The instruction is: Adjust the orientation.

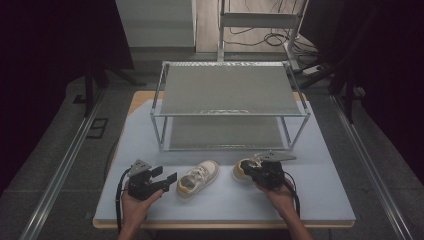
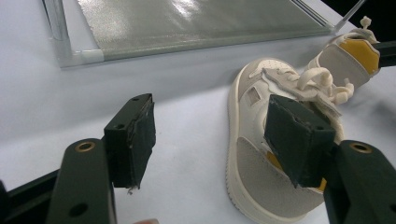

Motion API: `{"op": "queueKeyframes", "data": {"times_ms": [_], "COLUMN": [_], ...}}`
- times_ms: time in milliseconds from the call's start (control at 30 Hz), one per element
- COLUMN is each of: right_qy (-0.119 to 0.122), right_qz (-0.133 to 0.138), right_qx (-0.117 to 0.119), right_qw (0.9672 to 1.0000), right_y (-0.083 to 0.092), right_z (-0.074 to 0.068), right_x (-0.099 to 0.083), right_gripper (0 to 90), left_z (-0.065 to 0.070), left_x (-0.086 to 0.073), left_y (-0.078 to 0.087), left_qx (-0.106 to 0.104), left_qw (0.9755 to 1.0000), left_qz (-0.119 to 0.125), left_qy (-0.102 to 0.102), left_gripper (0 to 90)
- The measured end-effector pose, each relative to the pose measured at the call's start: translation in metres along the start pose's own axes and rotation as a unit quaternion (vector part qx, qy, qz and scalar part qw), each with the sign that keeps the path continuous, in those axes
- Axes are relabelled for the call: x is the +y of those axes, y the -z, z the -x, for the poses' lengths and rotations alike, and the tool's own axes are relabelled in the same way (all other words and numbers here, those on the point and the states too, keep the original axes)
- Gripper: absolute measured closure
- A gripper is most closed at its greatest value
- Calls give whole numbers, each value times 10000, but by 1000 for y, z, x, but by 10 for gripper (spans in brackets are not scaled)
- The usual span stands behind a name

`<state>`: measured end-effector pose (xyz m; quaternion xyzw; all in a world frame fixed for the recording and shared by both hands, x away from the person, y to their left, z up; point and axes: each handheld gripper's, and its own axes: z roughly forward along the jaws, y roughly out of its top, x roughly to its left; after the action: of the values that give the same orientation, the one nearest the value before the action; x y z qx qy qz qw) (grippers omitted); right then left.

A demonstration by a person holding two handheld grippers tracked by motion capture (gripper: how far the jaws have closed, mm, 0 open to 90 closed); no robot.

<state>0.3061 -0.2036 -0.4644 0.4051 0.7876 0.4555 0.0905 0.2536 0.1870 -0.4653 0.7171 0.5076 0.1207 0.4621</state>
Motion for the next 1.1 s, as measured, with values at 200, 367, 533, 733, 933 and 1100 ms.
{"op": "queueKeyframes", "data": {"times_ms": [200,367,533,733,933,1100], "right_qy": [54,155,249,281,382,496], "right_qz": [-172,-339,-445,-258,321,403], "right_qx": [433,682,813,595,237,-115], "right_qw": [9989,9970,9954,9975,9985,9979], "right_y": [3,8,12,16,32,16], "right_z": [7,10,11,8,-19,-54], "right_x": [1,0,0,2,7,6], "right_gripper": [899,899,899,898,898,898], "left_z": [-1,-1,0,1,1,2], "left_x": [0,0,1,1,1,0], "left_y": [1,1,0,0,-1,-2], "left_qx": [-8,-8,3,-9,-16,-36], "left_qw": [10000,10000,10000,10000,10000,10000], "left_qz": [11,13,1,12,7,-10], "left_qy": [11,17,15,16,24,6], "left_gripper": [337,336,336,335,335,335]}}
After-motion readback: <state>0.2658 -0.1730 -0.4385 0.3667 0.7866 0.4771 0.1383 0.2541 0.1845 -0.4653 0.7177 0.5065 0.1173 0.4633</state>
